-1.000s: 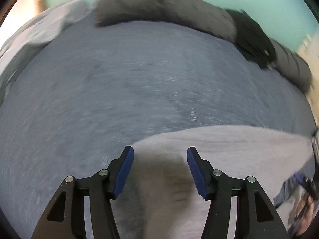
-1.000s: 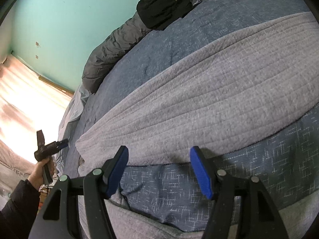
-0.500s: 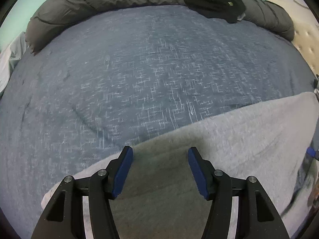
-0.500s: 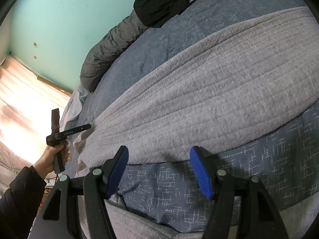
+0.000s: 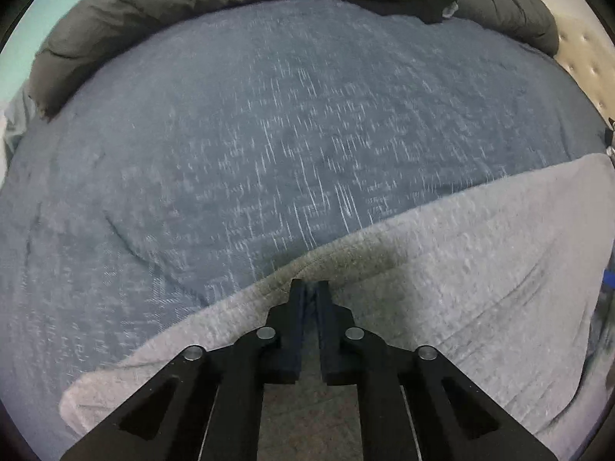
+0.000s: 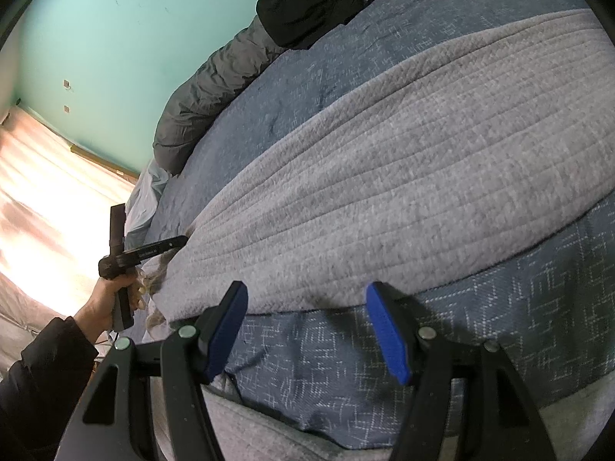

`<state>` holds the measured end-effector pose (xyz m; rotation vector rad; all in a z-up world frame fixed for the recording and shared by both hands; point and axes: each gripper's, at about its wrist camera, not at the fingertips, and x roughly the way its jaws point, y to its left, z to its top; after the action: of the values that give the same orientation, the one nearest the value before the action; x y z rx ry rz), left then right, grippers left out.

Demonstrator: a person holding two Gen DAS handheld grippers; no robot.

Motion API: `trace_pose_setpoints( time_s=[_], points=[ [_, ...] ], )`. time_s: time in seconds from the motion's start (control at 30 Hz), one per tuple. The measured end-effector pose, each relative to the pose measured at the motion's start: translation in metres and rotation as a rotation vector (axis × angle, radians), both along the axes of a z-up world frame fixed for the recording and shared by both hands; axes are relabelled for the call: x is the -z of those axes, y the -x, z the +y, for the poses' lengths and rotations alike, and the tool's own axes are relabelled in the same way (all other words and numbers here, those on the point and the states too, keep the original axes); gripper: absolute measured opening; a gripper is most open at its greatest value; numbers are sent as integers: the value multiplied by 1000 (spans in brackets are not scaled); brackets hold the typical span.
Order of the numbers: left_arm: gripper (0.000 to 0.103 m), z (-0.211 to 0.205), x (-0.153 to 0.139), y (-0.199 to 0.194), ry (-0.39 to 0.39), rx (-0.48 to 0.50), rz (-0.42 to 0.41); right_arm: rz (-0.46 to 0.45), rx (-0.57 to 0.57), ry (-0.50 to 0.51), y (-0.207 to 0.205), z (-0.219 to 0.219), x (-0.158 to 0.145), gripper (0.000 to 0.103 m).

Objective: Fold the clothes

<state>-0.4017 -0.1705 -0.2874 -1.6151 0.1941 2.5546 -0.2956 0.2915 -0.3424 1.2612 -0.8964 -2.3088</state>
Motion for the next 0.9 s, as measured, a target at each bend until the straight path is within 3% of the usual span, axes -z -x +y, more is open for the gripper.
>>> trace_pose_setpoints(
  time_s=[0.27,0.5,0.67,0.73,0.8,0.9],
  points=[
    [0,-9,-27,20,-4,-80,71,-3,-2,-1,1,-1,1,65],
    [1,-2,-8,35,22,-99,22,-5,7,4,1,2,1,65],
    [3,1,-19,30,-40,-119,78,-3,10,7,0,4,2,65],
    [10,14,-27,28,-98,-73,85,-3,14,10,-1,6,2,65],
    [34,41,-27,28,-104,17,74,-6,13,10,-2,6,2,65],
    [41,77,-20,33,-116,119,50,-4,11,9,-3,5,1,65]
  ],
)
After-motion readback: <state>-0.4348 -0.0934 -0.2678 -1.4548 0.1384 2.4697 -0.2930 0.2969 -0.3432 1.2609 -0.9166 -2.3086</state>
